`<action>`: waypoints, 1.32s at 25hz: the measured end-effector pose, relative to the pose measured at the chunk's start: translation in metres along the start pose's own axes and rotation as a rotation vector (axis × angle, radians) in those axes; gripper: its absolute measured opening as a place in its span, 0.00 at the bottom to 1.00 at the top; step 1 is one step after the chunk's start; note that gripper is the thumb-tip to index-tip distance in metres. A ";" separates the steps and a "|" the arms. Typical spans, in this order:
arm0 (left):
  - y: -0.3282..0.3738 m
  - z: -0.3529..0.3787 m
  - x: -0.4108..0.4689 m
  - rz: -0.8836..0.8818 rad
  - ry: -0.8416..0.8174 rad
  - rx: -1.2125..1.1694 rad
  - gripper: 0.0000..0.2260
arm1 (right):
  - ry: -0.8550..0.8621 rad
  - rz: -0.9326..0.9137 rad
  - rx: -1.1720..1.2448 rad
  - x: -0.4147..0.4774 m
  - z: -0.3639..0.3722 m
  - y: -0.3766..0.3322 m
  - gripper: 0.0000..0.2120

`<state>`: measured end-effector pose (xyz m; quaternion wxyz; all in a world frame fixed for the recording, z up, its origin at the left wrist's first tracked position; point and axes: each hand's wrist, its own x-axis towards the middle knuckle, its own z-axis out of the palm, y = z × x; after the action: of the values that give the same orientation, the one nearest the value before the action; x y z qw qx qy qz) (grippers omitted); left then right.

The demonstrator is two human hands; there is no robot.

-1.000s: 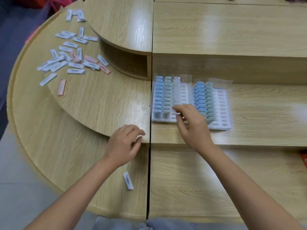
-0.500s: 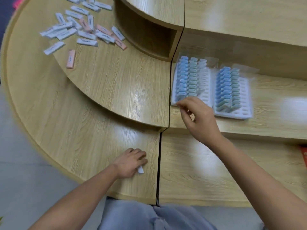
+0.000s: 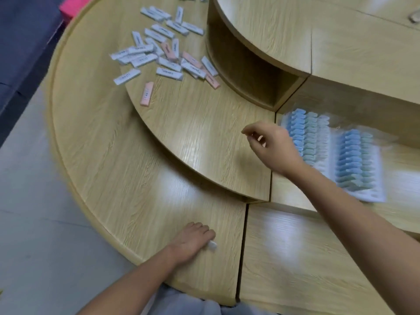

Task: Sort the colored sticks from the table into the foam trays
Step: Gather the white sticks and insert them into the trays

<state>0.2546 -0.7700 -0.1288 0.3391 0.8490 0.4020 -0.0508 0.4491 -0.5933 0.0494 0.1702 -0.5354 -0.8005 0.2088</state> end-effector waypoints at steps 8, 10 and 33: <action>-0.057 -0.109 -0.039 -0.308 0.524 -0.386 0.07 | -0.103 -0.002 -0.047 0.161 0.063 -0.042 0.12; -0.067 -0.125 -0.047 -0.341 0.599 -0.422 0.08 | -0.103 0.023 -0.083 0.197 0.084 -0.045 0.13; 0.009 -0.171 -0.016 -0.319 0.743 -0.898 0.08 | 0.204 -0.024 0.200 0.136 0.038 -0.061 0.10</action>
<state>0.2186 -0.6790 0.0124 0.4893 0.5131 0.5980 0.3737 0.3322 -0.4932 0.0551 0.3055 -0.5245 -0.7607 0.2301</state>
